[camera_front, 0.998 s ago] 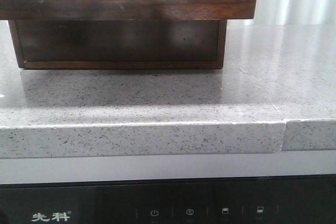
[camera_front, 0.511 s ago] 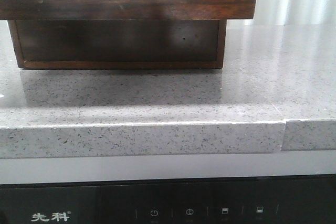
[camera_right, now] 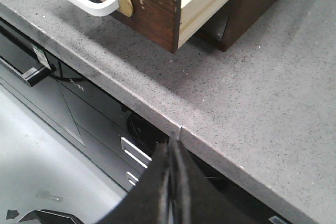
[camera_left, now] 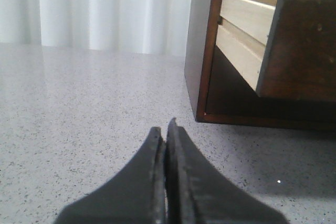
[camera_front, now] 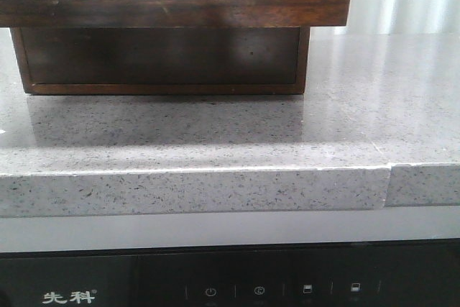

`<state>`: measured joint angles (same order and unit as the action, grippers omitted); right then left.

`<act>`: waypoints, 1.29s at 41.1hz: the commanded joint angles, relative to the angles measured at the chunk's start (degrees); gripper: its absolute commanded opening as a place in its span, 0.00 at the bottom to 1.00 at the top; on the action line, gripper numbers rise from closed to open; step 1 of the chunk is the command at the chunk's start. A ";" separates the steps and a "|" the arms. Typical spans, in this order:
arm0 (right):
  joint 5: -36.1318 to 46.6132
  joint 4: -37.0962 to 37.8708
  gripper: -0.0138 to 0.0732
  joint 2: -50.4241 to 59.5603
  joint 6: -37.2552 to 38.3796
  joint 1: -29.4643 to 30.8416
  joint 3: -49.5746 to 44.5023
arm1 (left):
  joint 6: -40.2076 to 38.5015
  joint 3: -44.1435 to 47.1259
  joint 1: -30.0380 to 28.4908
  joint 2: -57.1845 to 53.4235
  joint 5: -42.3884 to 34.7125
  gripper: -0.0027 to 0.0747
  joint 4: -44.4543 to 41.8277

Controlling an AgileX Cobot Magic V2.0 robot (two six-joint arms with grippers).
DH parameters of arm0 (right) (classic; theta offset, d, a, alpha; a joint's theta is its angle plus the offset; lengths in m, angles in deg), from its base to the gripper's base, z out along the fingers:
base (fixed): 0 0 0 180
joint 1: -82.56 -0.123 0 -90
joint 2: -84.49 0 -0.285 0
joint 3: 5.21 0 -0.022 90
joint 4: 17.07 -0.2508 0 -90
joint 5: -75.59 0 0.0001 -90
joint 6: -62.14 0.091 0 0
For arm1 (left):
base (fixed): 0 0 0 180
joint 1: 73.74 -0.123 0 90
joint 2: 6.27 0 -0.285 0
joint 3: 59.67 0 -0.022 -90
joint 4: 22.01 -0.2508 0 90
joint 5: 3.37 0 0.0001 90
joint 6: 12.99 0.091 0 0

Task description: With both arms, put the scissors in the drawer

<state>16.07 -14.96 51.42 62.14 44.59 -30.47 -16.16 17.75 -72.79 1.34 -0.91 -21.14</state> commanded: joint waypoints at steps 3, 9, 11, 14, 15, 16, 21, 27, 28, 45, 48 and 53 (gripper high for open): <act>4.03 0.90 0.08 -0.48 -0.31 0.27 1.23 | -0.04 1.47 -0.10 -1.11 -5.50 0.01 -0.50; 4.03 0.90 0.08 -0.48 -0.31 0.27 1.23 | -0.04 1.47 -0.10 -1.11 -5.50 0.01 -0.87; 4.03 0.90 0.08 -0.48 -0.31 0.27 1.23 | -0.04 1.47 -0.55 -1.11 -5.50 0.01 -0.87; 4.03 0.90 0.08 -0.48 -0.31 0.27 1.23 | -0.04 1.47 -1.56 -1.11 -5.50 0.01 -0.87; 4.03 0.90 0.08 -0.48 -0.31 0.27 1.23 | -0.04 1.47 -1.68 -1.11 -5.50 0.01 -0.87; 4.03 0.90 0.08 -0.48 -0.31 0.27 1.23 | -0.04 1.47 -1.68 -1.11 -5.50 0.01 -0.87; 3.97 0.90 0.08 -0.48 -0.31 0.27 1.23 | -0.04 1.47 -0.61 -1.11 -5.50 0.01 -0.87; 3.97 0.90 0.08 -0.48 -0.31 0.27 1.23 | -0.04 1.47 -0.03 -1.11 -5.50 0.01 -0.87; 3.97 0.90 0.08 -0.48 -0.31 0.27 1.23 | -0.04 1.47 -0.03 -1.11 -5.50 0.01 -0.87; 3.97 0.90 0.08 -0.48 -0.31 0.27 1.23 | -0.04 1.47 -0.03 -1.11 -5.50 0.01 -0.87; 3.97 0.90 0.08 -0.48 -0.31 0.27 1.23 | -0.04 1.47 -0.03 -1.11 -5.50 0.01 -0.87; 3.97 0.90 0.08 -0.48 -0.31 0.27 1.23 | -0.04 1.47 -0.03 -1.11 -5.50 0.01 -0.87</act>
<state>16.07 -14.96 51.42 62.14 44.59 -30.47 -16.16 17.75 -73.16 1.34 -1.25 -22.01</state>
